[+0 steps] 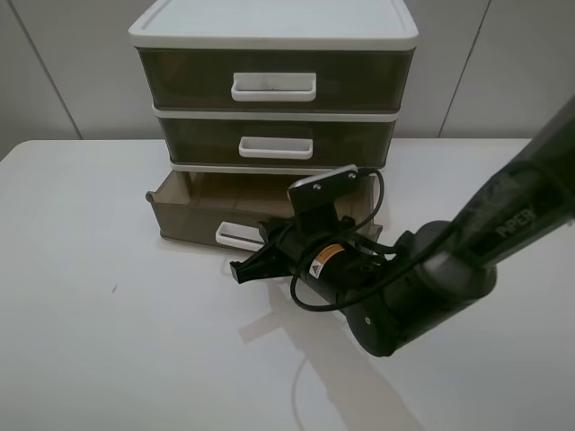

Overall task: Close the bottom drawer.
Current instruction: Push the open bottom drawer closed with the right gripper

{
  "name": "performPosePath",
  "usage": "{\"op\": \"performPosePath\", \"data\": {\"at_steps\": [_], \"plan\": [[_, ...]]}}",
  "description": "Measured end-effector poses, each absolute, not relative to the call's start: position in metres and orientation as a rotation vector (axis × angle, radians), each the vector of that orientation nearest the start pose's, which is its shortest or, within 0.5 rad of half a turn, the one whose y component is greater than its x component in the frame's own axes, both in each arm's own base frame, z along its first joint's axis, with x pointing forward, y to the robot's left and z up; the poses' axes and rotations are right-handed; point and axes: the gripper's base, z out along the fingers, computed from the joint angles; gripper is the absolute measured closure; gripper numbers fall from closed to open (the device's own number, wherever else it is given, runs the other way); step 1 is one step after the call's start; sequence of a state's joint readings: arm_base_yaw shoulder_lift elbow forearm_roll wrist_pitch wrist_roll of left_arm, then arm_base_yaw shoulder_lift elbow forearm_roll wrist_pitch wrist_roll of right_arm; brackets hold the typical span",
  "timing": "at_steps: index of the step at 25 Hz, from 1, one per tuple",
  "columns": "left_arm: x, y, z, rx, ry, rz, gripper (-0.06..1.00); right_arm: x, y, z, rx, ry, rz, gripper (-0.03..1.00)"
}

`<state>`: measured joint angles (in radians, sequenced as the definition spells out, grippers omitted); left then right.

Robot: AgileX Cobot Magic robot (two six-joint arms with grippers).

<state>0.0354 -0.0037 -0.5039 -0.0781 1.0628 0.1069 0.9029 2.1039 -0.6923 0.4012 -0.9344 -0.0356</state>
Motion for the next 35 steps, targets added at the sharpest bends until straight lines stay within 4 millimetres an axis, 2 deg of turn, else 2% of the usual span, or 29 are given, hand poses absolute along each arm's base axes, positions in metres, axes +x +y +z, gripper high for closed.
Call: {"op": "performPosePath", "data": {"at_steps": [5,8,16,26,35], "plan": [[-0.006,-0.006,0.278,0.077,2.035,-0.004,0.23,0.233,0.245,0.072,-0.465,1.946,0.359,0.95],[-0.006,-0.006,0.278,0.077,2.035,-0.004,0.23,0.241,0.233,0.07,-0.343,1.972,0.294,0.95],[-0.006,-0.006,0.278,0.077,2.035,-0.004,0.23,0.243,0.231,0.071,-0.321,1.97,0.279,0.95],[-0.006,-0.006,0.278,0.077,2.035,-0.004,0.23,0.254,0.245,0.078,-0.292,1.95,0.317,0.95],[-0.006,-0.006,0.278,0.077,2.035,-0.004,0.23,0.267,0.258,0.07,-0.254,1.936,0.32,0.95]]}}
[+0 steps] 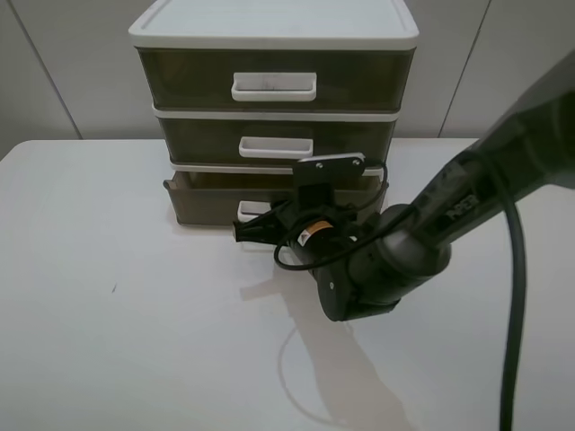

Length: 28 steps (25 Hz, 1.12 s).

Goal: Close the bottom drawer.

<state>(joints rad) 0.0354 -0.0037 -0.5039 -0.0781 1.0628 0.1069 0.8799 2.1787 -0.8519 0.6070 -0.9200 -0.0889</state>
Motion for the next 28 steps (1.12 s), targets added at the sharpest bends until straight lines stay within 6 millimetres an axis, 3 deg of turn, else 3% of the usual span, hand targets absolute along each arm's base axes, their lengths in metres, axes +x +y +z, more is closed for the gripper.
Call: {"op": "performPosePath", "data": {"at_steps": [8,20,28], "plan": [[-0.006,-0.006,0.278,0.077,2.035,-0.004,0.23,0.281,0.268,0.069,-0.17,1.913,0.316,0.95],[-0.006,-0.006,0.278,0.077,2.035,-0.004,0.23,0.286,0.27,0.067,-0.132,1.9,0.304,0.95],[-0.006,-0.006,0.278,0.077,2.035,-0.004,0.23,0.266,0.259,0.098,-0.171,1.902,0.342,0.95]]}}
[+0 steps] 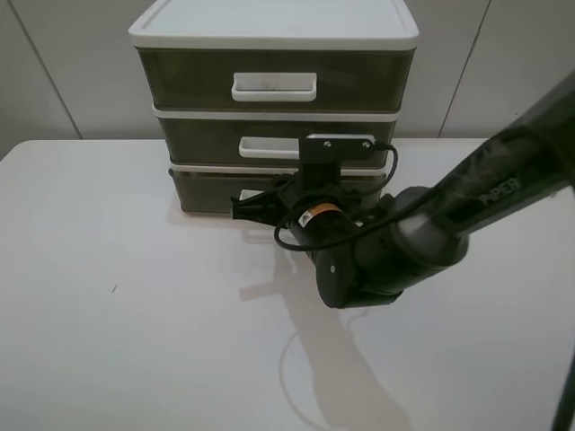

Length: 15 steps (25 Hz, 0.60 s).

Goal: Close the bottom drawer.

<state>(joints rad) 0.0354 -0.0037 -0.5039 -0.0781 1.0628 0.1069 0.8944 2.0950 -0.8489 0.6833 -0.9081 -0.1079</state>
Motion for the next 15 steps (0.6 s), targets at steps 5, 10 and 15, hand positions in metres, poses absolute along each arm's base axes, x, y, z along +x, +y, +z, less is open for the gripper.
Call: {"op": "performPosePath", "data": {"at_steps": [5,10,15], "plan": [[-0.006,-0.006,0.278,0.077,2.035,-0.004,0.23,0.238,0.246,0.103,-0.238,1.972,0.349,0.95],[-0.006,-0.006,0.278,0.077,2.035,-0.004,0.23,0.21,0.223,0.121,-0.279,1.978,0.367,0.91],[-0.006,-0.006,0.278,0.077,2.035,-0.004,0.23,0.188,0.192,0.16,-0.246,1.935,0.439,0.56]]}}
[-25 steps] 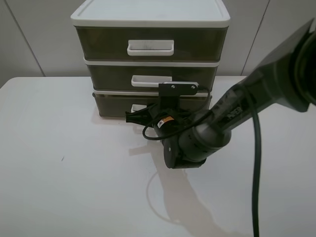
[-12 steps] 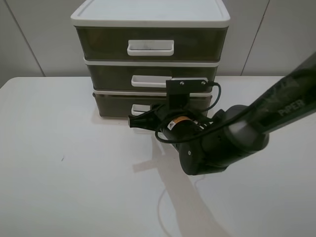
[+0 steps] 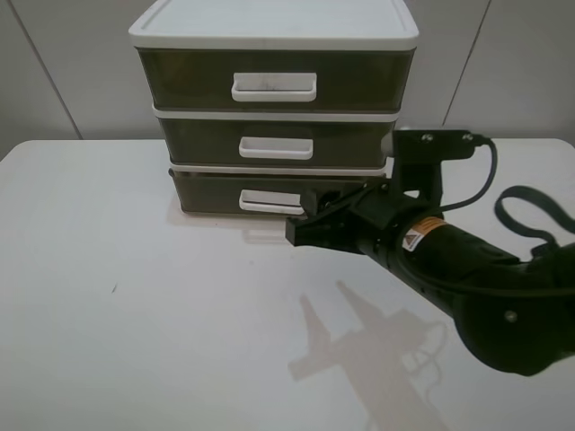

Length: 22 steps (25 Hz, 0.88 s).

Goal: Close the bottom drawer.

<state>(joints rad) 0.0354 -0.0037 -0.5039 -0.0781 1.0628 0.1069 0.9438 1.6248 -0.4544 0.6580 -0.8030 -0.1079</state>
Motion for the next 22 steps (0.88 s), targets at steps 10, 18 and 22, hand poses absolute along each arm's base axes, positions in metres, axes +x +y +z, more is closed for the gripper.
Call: {"op": "performPosePath", "data": {"at_steps": [10,18,22], "plan": [[-0.006,-0.006,0.278,0.077,2.035,-0.004,0.23,0.175,0.102,0.234,-0.197,2.052,0.483,0.22],[-0.006,-0.006,0.278,0.077,2.035,-0.004,0.23,0.122,0.038,0.288,-0.152,2.067,0.35,0.22],[-0.006,-0.006,0.278,0.077,2.035,-0.004,0.23,0.086,0.012,0.325,-0.112,2.081,0.116,0.22]]}}
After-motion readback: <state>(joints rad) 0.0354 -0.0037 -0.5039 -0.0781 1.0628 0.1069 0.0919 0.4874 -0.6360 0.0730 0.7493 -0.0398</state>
